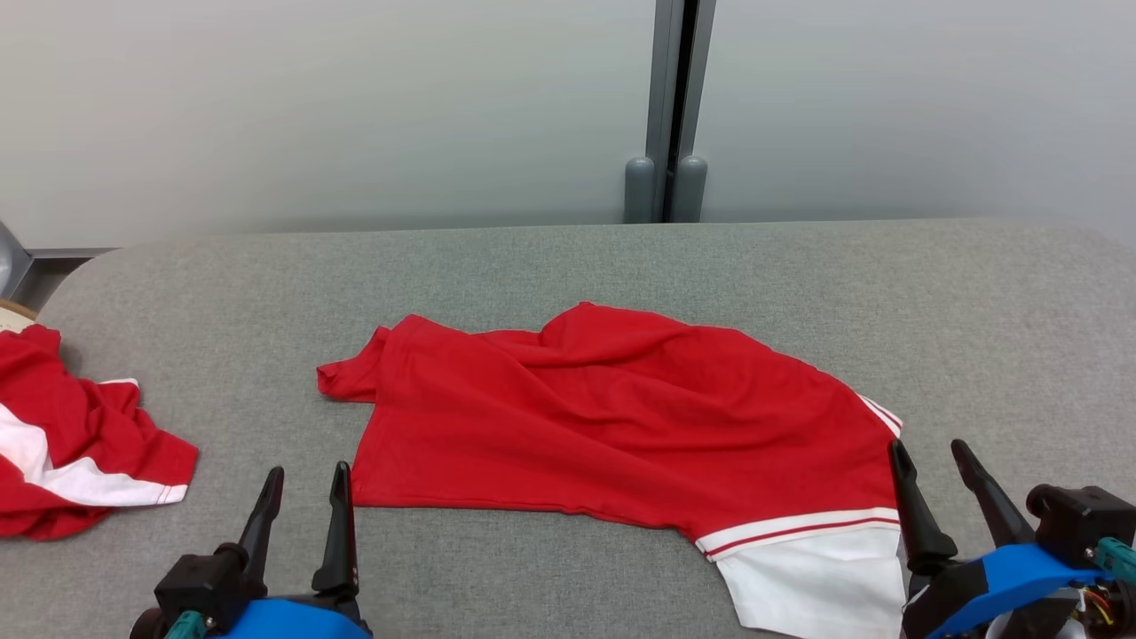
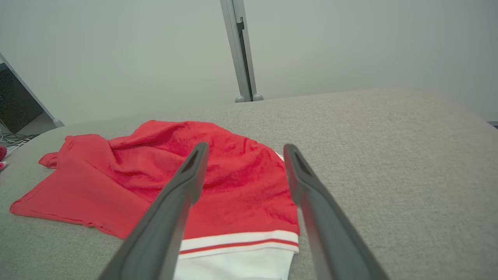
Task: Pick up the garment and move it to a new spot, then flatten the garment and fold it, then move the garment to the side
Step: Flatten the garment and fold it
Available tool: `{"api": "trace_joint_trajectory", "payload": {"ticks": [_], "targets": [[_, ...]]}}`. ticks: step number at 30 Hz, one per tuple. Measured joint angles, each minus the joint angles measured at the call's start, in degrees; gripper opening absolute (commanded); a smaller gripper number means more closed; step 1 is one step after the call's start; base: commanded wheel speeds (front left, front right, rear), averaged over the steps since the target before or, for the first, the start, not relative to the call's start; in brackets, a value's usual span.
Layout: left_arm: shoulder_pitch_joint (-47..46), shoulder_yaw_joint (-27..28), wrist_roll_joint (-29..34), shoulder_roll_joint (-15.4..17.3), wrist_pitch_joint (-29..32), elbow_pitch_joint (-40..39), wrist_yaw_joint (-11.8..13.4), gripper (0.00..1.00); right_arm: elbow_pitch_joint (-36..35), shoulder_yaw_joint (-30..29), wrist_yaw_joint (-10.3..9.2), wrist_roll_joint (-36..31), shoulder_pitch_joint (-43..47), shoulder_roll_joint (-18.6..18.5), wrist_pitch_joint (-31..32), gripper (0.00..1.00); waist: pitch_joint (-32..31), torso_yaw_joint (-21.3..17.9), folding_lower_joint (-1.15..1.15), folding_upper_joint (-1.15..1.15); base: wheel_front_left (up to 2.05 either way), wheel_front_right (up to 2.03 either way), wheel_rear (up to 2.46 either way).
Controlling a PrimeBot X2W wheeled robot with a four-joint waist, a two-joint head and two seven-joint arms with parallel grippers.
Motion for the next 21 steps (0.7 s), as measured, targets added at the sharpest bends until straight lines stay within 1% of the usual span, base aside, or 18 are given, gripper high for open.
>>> {"api": "trace_joint_trajectory", "payload": {"ticks": [10, 17, 21], "targets": [[-0.09, -0.21, 0.74, 0.85, -0.02, 2.7, -0.48, 1.0, -0.38, 0.11, 0.0, -0.14, 1.77, 0.0, 0.02, 1.0, -0.78, -0.77, 0.0, 0.0, 0.0, 0.0, 0.0], [-1.01, -0.4, 0.36, 0.85, 0.01, 4.09, -0.37, 1.0, -0.56, 0.58, 0.0, -0.04, 1.75, 0.0, 0.2, 1.0, -0.07, -1.62, 0.0, 0.0, 0.0, 0.0, 0.0], [-1.72, -0.51, 0.18, 0.85, 1.16, 5.3, 0.07, 1.0, -0.76, 0.69, 0.0, 0.0, 1.64, 0.0, 0.21, 1.0, 0.63, -1.7, 0.0, 0.0, 0.0, 0.0, 0.0]]}}
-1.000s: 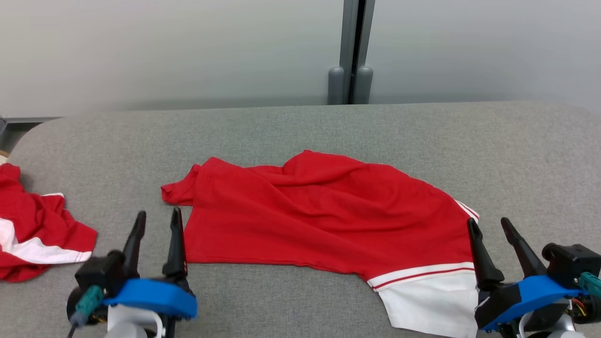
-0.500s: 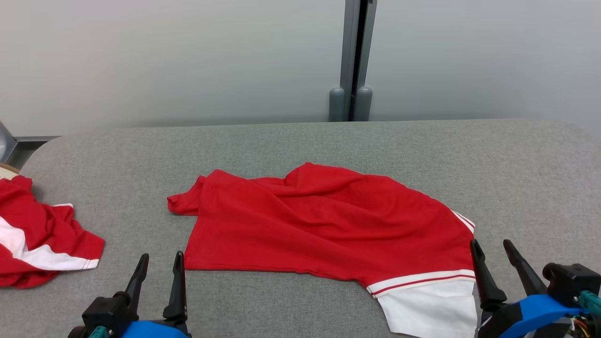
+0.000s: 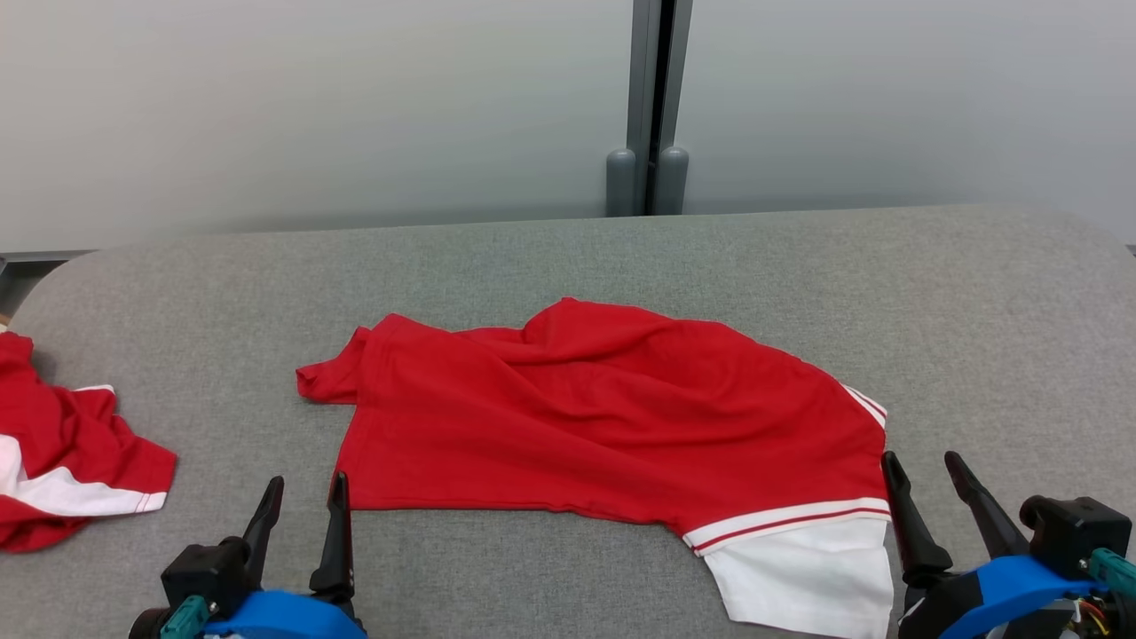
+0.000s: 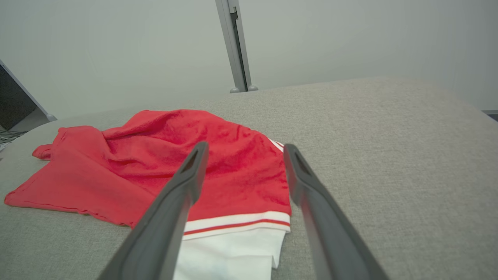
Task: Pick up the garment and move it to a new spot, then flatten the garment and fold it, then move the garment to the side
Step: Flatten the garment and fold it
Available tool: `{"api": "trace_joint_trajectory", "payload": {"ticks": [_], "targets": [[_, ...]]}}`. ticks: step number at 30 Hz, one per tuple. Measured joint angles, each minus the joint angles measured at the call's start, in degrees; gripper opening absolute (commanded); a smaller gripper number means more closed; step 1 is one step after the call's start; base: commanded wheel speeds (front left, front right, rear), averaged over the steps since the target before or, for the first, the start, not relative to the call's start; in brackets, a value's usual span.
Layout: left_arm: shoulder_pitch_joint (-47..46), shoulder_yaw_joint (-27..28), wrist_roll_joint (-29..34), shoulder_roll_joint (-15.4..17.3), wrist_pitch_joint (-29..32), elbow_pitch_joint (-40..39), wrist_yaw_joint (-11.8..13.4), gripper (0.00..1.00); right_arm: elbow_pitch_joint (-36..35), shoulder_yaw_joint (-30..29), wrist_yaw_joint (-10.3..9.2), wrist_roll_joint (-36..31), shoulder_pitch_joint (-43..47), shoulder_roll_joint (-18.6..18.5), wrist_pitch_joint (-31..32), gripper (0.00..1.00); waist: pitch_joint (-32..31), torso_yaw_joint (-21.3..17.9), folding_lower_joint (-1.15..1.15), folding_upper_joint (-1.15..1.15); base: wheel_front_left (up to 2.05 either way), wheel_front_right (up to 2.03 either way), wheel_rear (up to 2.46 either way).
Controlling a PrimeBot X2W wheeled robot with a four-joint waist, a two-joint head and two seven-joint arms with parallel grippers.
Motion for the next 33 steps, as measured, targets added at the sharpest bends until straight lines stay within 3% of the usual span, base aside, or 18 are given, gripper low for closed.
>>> {"api": "trace_joint_trajectory", "payload": {"ticks": [9, 21, 22, 23, 24, 33], "targets": [[-8.23, -0.91, -0.83, -0.26, 7.42, 11.46, 1.33, 1.0, -0.2, 1.62, 0.0, 0.0, -1.91, 0.0, 0.22, 1.0, 3.24, -0.78, 0.01, 0.0, 0.0, 0.0, 0.0], [-14.01, -0.91, -2.08, -0.54, 9.01, 23.4, 1.83, 0.98, 0.44, 2.88, 0.0, 0.01, -3.32, 0.0, 0.32, 1.0, 6.17, -3.52, 0.01, 0.0, 0.0, 0.0, 0.0], [-14.25, -0.88, -2.37, -0.56, 8.86, 23.83, 1.7, 0.46, 0.56, 2.97, 0.0, 0.01, -3.32, 0.0, 0.75, 1.0, 6.31, -3.59, 0.01, 0.0, 0.0, 0.0, 0.0], [-14.41, -0.89, -2.43, -0.57, 8.45, 24.18, 1.65, 0.34, 0.68, 3.05, 0.0, 0.01, -3.31, 0.0, 1.07, 1.0, 6.45, -3.64, 0.01, 0.0, 0.0, 0.0, 0.0], [-14.63, -0.85, -2.63, -0.74, 7.58, 24.81, 1.37, 0.0, 0.92, 3.41, 0.0, 0.01, -3.26, 0.0, 2.14, 1.0, 6.62, -3.66, 0.01, 0.0, 0.0, 0.0, 0.0], [-14.21, -0.22, -4.43, -2.16, 2.64, 26.14, 0.89, 0.0, 2.4, 0.98, 0.0, 0.9, 0.09, -0.02, 11.17, 1.0, 7.21, -3.01, 0.01, 0.0, 0.0, 0.0, 0.0]]}}
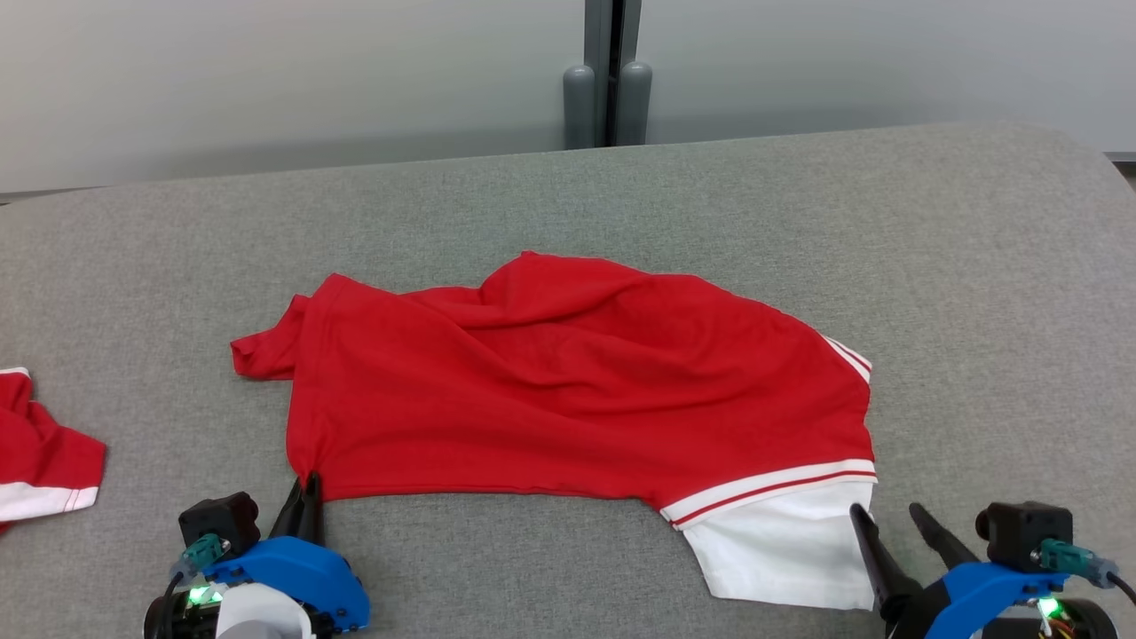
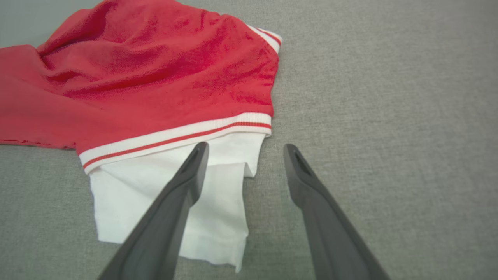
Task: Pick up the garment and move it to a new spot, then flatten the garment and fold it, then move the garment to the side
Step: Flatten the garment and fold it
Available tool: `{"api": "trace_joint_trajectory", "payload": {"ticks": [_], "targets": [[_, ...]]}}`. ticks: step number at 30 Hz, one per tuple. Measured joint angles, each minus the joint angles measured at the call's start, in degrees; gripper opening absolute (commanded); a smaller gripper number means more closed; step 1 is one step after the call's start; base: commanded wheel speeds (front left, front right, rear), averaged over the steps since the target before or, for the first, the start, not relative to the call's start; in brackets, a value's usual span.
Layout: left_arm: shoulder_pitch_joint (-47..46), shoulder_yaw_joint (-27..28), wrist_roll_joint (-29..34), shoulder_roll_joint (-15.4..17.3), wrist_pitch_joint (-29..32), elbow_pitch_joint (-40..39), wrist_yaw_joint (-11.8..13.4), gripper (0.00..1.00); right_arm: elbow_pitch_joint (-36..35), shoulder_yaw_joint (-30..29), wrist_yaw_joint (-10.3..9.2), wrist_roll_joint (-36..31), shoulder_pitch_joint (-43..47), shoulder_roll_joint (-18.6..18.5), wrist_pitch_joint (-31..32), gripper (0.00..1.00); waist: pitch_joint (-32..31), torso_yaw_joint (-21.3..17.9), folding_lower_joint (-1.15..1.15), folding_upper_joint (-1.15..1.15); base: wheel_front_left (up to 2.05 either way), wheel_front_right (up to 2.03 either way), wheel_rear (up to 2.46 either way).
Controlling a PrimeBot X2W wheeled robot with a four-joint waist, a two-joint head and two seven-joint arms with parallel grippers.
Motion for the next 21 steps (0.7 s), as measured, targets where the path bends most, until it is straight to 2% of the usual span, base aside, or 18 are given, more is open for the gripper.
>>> {"api": "trace_joint_trajectory", "payload": {"ticks": [9, 12, 21], "targets": [[0.52, -0.04, -0.77, -0.51, -1.64, -0.75, -0.29, 0.0, -2.09, 1.57, 0.0, 1.03, 4.02, 0.02, 5.19, 1.0, 1.15, 0.99, 0.0, 0.0, 0.0, 0.0, 0.0], [0.52, -0.08, -1.03, -0.55, -1.99, -0.87, -0.52, 0.0, -2.59, 3.08, 0.0, -0.48, 4.38, 0.03, 6.33, 1.0, 1.44, 1.08, 0.0, 0.0, 0.0, 0.0, 0.0], [0.03, -0.6, -1.49, -0.59, -2.07, -0.82, -0.66, 0.0, -0.21, 2.88, 0.03, -2.86, 4.22, 0.03, 9.31, 1.0, 1.65, 1.74, 0.0, 0.0, 0.0, 0.0, 0.0]]}}
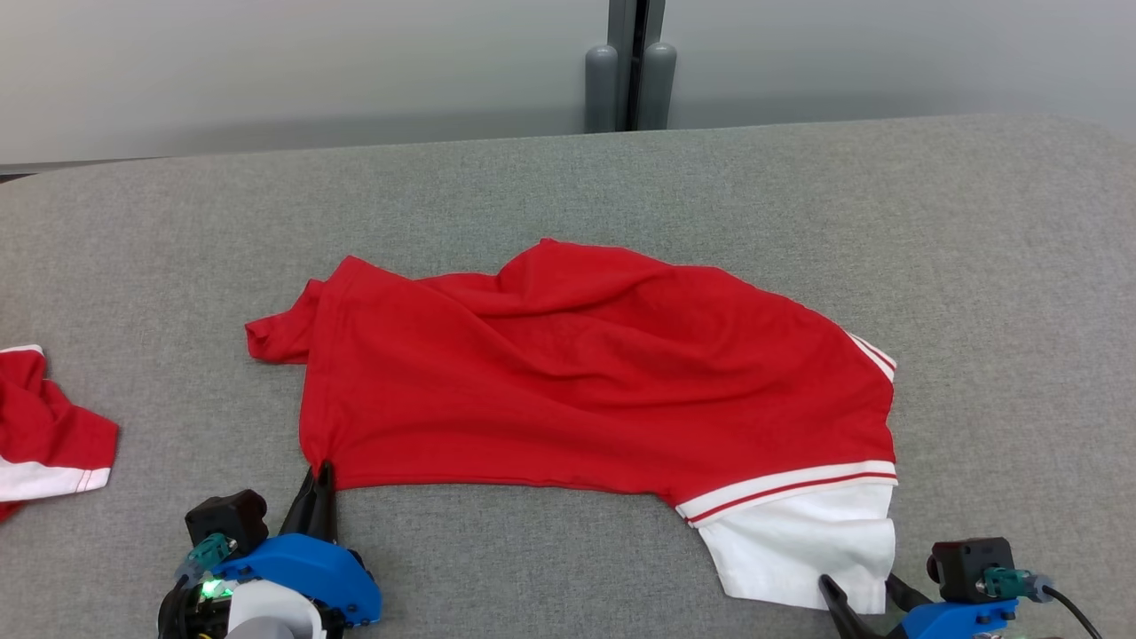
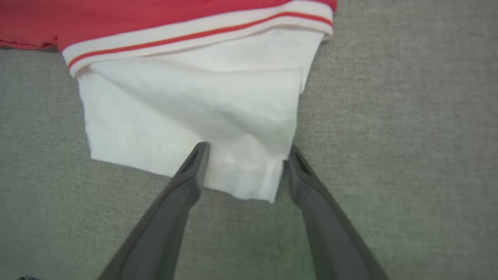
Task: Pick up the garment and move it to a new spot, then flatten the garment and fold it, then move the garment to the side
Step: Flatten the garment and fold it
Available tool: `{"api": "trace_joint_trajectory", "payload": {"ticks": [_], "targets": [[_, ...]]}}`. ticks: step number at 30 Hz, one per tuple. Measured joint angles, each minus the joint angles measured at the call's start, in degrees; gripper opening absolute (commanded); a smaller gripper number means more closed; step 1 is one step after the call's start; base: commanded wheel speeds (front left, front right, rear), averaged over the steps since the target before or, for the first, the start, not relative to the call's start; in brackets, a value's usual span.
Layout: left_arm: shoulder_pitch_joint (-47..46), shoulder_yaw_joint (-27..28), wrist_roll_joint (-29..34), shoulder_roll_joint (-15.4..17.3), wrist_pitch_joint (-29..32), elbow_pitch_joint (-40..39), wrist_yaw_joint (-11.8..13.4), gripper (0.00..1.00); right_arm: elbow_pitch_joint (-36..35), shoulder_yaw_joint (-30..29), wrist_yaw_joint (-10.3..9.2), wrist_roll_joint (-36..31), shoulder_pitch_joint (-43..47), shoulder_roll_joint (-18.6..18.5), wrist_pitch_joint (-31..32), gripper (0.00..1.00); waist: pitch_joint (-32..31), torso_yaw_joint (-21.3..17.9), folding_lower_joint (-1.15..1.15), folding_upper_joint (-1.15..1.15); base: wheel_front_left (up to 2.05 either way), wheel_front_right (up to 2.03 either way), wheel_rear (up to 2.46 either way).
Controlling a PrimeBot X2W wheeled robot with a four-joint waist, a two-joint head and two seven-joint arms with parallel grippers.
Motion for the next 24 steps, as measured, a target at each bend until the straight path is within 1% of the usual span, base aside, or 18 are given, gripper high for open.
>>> {"api": "trace_joint_trajectory", "payload": {"ticks": [1, 2, 4, 5, 7, 11, 15, 19, 24], "targets": [[-0.01, -0.02, -0.04, 0.0, -0.01, -0.02, 0.0, 0.0, 0.1, 0.04, 0.0, 0.0, -0.01, -0.01, 0.12, 1.0, 0.01, 0.0, 0.0, 0.0, 0.0, 0.0, 0.0], [-0.01, -0.03, -0.05, 0.02, -0.01, -0.03, 0.01, 0.0, 0.15, 0.13, 0.0, -0.01, -0.07, -0.01, 0.37, 0.95, 0.03, -0.02, 0.0, 0.0, 0.0, 0.0, 0.0], [-0.01, -0.08, -0.13, 0.05, -0.04, -0.05, 0.01, 0.0, 0.37, 0.46, -0.02, -0.2, -0.29, -0.05, 0.56, 0.15, 0.03, -0.11, 0.0, 0.0, 0.0, 0.0, 0.0], [0.01, -0.1, -0.14, 0.1, -0.09, -0.05, 0.01, 0.0, 0.42, 0.71, -0.03, -0.37, -0.4, -0.09, 0.7, 0.0, 0.04, -0.16, 0.0, 0.0, 0.0, 0.0, 0.0], [0.01, -0.03, -0.8, 0.09, -0.09, -0.11, -0.08, 0.0, 0.47, 0.99, -0.05, -0.58, -0.56, -0.19, 0.74, 0.0, 0.04, -0.23, -0.01, 0.0, 0.0, 0.0, 0.0], [0.09, 0.74, -3.28, -0.23, -0.2, -0.83, -1.15, 0.0, -0.29, 1.1, -0.03, 0.78, -1.05, -0.09, -0.69, 0.0, -0.12, -0.34, -0.01, 0.0, 0.0, 0.0, 0.0], [0.79, 0.87, -4.61, -0.25, -0.62, -3.53, -1.92, 0.0, -4.45, -0.45, -0.03, 2.41, -2.04, -0.05, -1.31, 0.0, -0.65, -0.5, 0.0, 0.0, 0.0, 0.0, 0.0], [1.83, 1.38, -5.89, 0.01, -1.25, -10.69, -2.34, 0.0, -10.62, -2.48, -0.03, 2.97, -2.58, -0.04, -1.01, 0.0, -1.57, -0.71, 0.0, 0.0, 0.0, 0.0, 0.0], [5.02, 2.74, -11.09, 0.35, -1.01, -24.79, -2.54, 0.0, -18.98, -5.21, -0.03, 4.63, -2.61, -0.03, 0.41, 0.0, -3.07, -0.72, -0.01, 0.0, 0.0, 0.0, 0.0]]}}
